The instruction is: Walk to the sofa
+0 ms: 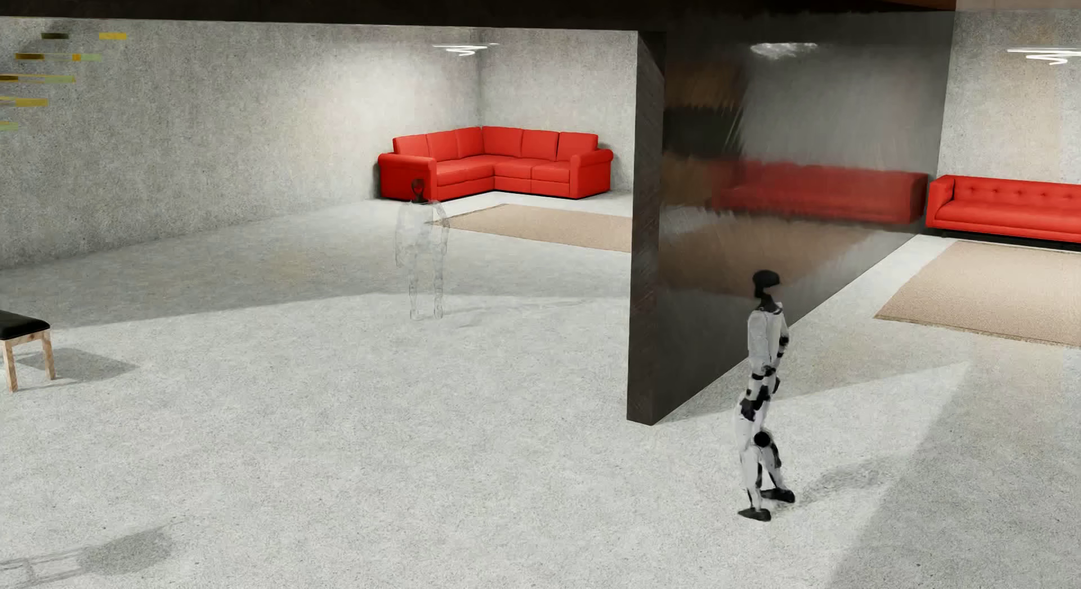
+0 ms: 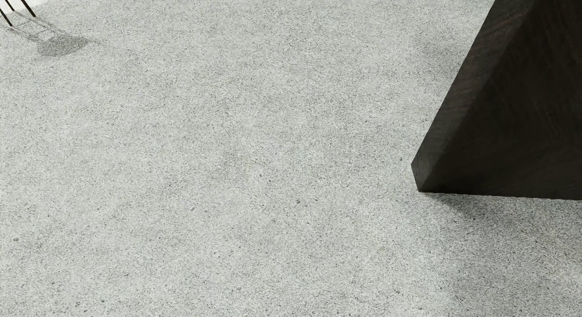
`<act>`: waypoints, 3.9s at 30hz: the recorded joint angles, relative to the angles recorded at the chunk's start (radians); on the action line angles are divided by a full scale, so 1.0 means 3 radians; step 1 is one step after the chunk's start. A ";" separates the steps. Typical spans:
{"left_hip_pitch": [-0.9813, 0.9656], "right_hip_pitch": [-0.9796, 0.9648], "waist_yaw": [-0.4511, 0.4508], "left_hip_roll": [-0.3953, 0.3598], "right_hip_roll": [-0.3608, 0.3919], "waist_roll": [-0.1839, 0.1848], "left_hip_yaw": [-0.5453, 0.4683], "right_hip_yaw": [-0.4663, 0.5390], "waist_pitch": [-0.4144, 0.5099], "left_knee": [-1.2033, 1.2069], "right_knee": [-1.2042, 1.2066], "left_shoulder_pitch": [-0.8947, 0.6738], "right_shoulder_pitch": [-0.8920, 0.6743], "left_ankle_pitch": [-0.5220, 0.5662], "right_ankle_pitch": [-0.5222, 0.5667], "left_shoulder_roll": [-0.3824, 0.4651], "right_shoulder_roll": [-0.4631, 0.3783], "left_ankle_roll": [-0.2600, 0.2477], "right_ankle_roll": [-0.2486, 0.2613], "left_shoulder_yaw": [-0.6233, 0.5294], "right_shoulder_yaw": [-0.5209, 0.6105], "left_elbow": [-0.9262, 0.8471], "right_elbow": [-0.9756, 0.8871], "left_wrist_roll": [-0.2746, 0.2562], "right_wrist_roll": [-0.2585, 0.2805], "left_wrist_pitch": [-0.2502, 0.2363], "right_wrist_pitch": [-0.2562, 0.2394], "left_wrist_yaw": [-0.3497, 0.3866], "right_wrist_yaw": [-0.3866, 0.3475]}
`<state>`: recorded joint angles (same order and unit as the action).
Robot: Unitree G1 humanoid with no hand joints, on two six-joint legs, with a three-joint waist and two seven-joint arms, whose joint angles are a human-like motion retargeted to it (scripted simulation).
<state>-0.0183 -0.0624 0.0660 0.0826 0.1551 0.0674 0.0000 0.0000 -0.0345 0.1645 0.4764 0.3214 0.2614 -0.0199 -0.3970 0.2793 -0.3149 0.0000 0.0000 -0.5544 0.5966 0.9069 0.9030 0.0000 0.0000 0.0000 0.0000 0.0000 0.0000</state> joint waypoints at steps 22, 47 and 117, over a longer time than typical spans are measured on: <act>-0.1244 0.0517 0.0305 -0.0015 0.0071 -0.0074 0.0000 0.0000 0.0329 0.2419 -0.0228 -0.0081 -0.0412 -0.0760 0.0119 0.0139 -0.0143 0.0000 0.0000 0.0269 0.0225 -0.0122 -0.0354 0.0000 0.0000 0.0000 0.0000 0.0000 0.0000; 0.1114 -0.1640 -0.0930 -0.0112 -0.0149 0.0065 0.0000 0.0000 0.0419 0.1248 0.0108 -0.0570 0.0207 -0.1088 0.1481 0.0324 -0.0177 0.0000 0.0000 0.0465 0.0300 -0.0446 -0.0059 0.0000 0.0000 0.0000 0.0000 0.0000 0.0000; -0.1527 0.1163 0.0703 0.0303 -0.0070 -0.0081 0.0000 0.0000 0.0378 0.1017 -0.0235 0.0224 -0.0628 -0.0606 0.0016 0.0330 -0.0312 0.0000 0.0000 0.0308 -0.0436 -0.0192 -0.0992 0.0000 0.0000 0.0000 0.0000 0.0000 0.0000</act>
<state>-0.4765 0.2865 0.2768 0.1734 0.1342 0.0432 0.0000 0.0000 0.0788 0.4695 0.4060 0.3886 0.0730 -0.2015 -0.3921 0.3783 -0.4085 0.0000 0.0000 -0.4620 0.4657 0.8493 0.6054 0.0000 0.0000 0.0000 0.0000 0.0000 0.0000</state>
